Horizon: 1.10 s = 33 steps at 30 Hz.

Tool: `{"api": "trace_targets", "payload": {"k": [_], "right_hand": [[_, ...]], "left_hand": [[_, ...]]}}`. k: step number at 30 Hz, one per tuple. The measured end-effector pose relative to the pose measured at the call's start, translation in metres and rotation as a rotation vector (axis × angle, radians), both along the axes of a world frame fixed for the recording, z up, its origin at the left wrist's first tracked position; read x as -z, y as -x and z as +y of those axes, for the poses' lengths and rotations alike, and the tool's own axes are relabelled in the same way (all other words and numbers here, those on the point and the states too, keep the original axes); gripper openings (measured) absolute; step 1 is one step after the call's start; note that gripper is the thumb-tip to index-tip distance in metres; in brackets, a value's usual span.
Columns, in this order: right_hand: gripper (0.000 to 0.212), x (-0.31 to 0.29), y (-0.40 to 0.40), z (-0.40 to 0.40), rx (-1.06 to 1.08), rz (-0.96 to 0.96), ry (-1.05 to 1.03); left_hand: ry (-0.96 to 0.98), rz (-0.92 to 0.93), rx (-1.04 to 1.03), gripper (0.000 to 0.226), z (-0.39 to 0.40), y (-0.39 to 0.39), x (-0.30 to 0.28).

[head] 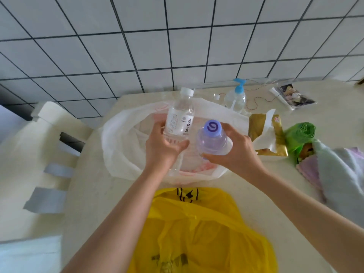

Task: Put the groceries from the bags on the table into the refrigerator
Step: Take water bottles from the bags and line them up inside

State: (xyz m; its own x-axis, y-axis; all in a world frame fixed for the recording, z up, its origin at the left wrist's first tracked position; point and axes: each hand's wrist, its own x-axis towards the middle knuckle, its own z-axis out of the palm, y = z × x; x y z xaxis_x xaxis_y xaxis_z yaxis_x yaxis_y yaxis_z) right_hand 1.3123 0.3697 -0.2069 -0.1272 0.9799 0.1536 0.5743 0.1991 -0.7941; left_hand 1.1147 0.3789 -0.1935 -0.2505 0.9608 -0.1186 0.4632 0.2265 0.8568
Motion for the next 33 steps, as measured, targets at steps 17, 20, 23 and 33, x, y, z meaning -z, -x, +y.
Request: {"api": "trace_targets", "payload": {"k": [17,20,23,33], "right_hand": [[0.046,-0.034,0.069,-0.268,0.183,0.952,0.485],[0.042,-0.024,0.092,-0.324,0.309,1.054,0.65],[0.045,-0.015,0.113,-0.375,0.377,1.126,0.767],[0.062,-0.019,0.143,-0.505,0.295,1.055,0.714]], "left_hand": [[0.337,-0.723,0.051,0.048,-0.276,0.077,-0.032],[0.386,-0.727,0.035,0.054,-0.325,0.099,-0.023],[0.415,-0.697,0.038,0.055,-0.37,0.122,-0.016],[0.528,-0.761,-0.056,0.042,-0.508,0.15,0.001]]}}
